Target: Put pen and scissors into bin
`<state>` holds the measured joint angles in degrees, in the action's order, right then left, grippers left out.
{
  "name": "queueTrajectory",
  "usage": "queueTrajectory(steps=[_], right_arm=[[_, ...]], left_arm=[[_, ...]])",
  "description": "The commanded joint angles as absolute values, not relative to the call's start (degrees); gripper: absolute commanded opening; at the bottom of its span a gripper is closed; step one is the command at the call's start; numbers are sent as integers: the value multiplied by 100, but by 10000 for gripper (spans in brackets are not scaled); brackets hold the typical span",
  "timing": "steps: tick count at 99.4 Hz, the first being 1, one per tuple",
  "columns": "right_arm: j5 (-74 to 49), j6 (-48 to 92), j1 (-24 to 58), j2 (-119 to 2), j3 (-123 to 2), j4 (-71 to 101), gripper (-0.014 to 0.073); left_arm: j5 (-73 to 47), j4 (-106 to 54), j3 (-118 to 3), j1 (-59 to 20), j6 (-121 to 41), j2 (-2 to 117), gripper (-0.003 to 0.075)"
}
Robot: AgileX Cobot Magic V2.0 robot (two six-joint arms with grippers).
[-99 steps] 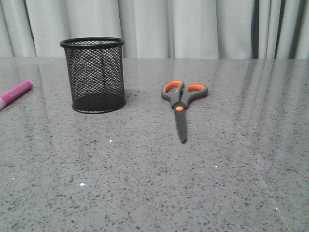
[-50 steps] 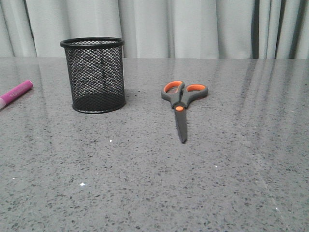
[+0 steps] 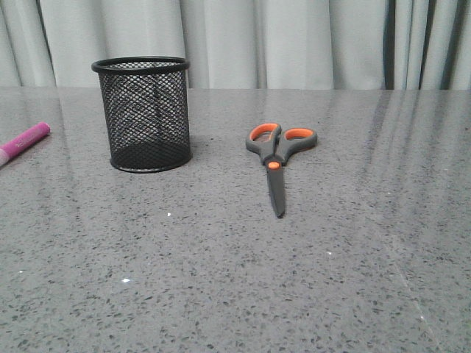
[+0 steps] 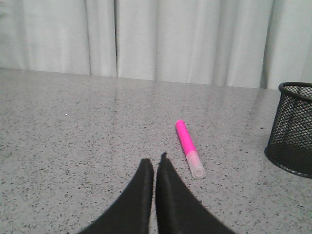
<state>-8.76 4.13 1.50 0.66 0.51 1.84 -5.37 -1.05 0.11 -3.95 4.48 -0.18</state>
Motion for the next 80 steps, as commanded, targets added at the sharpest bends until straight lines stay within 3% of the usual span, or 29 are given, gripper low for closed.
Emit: queueTrajectory(steps=[1, 46, 80], right_arm=[[-454, 470, 127, 158, 161, 131, -68], [-308, 470, 127, 158, 161, 590, -68], [134, 470, 127, 158, 161, 2133, -68]], left_arm=[[-105, -140, 138, -397, 504, -173, -22], [-94, -206, 138, -397, 504, -173, -22], [31, -1748, 138, -397, 504, -173, -22]])
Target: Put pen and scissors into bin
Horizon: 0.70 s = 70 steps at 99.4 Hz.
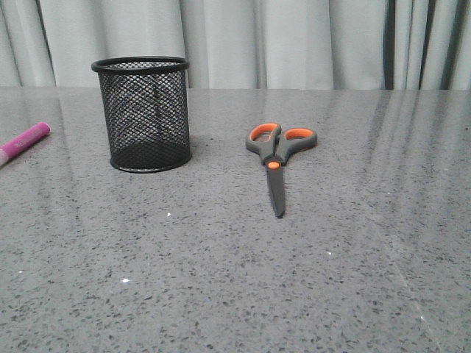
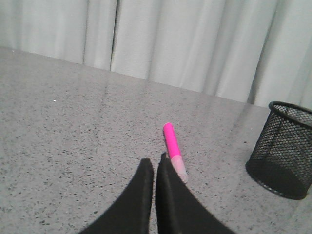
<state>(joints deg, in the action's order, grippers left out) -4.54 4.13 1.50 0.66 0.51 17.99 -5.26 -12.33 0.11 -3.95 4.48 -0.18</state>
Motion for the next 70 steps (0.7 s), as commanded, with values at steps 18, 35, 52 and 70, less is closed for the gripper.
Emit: queueTrajectory(steps=[18, 35, 52, 70], right_arm=[[193, 470, 127, 158, 151, 3448, -68], [-165, 470, 127, 158, 47, 3622, -67], [-515, 470, 127, 60, -260, 3622, -66], [-1058, 470, 127, -711, -979, 3439, -66]], left_arm=[[203, -2980, 126, -397, 504, -173, -22], [171, -3419, 2, -397, 504, -173, -22], [0, -3419, -423, -397, 504, -67, -22], [-650, -3051, -1286, -397, 470, 650, -22]])
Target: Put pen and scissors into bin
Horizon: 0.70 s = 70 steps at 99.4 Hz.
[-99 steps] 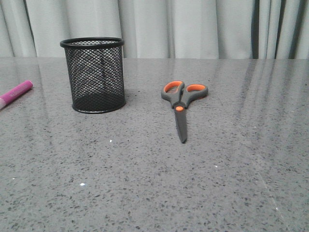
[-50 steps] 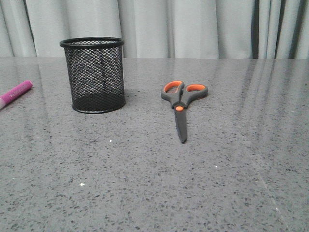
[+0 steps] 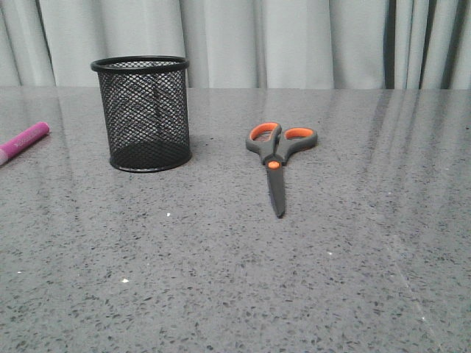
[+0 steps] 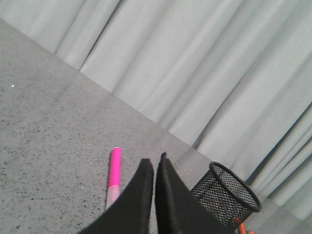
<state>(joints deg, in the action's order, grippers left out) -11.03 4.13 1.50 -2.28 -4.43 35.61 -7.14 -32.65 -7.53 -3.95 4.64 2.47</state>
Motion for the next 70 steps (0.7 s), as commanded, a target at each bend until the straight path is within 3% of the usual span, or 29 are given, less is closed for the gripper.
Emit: queueTrajectory(steps=[1, 40, 70], right_arm=[[-1085, 470, 127, -803, -1050, 3408, -66], [-2993, 470, 127, -3615, -3220, 2895, -67], [-3307, 598, 127, -4347, -3759, 2895, -44]], left_arm=[[-724, -2980, -1366, -397, 470, 729, -22], [-3156, -1847, -3671, -397, -333, 3090, -22], [-3743, -1847, -4204, -397, -359, 4050, -20]])
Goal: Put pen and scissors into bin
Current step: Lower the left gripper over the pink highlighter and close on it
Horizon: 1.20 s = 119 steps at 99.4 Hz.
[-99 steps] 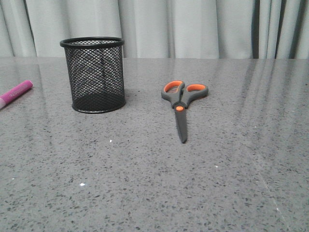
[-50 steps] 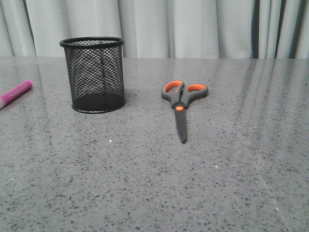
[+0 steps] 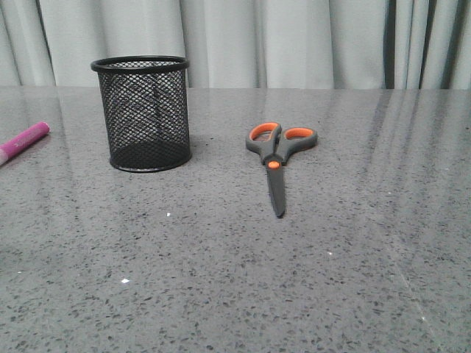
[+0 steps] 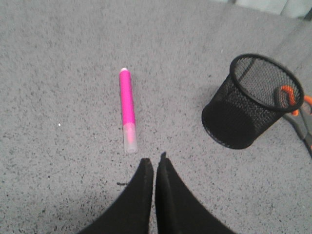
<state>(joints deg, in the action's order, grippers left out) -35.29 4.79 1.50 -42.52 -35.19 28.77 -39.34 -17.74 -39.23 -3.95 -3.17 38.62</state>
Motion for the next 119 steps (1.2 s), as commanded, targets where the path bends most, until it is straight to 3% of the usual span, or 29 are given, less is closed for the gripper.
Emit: queueTrajectory(steps=[1, 16, 24, 31, 42, 49, 119], right_arm=[[-3307, 607, 127, -4347, -3759, 2895, -32], [-3334, 677, 127, -4352, -3759, 2895, 192], [-3313, 677, 127, -4352, -3759, 2895, 346], [-3276, 677, 127, -4352, -3759, 2906, 411], [-3249, 677, 127, -4352, -3759, 2906, 414], [-3225, 677, 127, -4352, -3759, 2906, 414], [-3159, 686, 127, -4352, -3759, 2906, 413]], left_arm=[[-3756, -1847, -4215, -397, -371, 4077, -20], [-3722, -1925, -4276, -397, -592, 4307, -2], [-3722, -2003, -4346, -397, -603, 4447, 70], [-3722, -2070, -4415, -397, -676, 4593, 155], [-3733, -2454, -4522, -397, -1062, 4803, 279], [-3744, -2794, -4604, -397, -1388, 4963, 318], [-3667, -2936, -5841, -397, -2391, 7702, 315]])
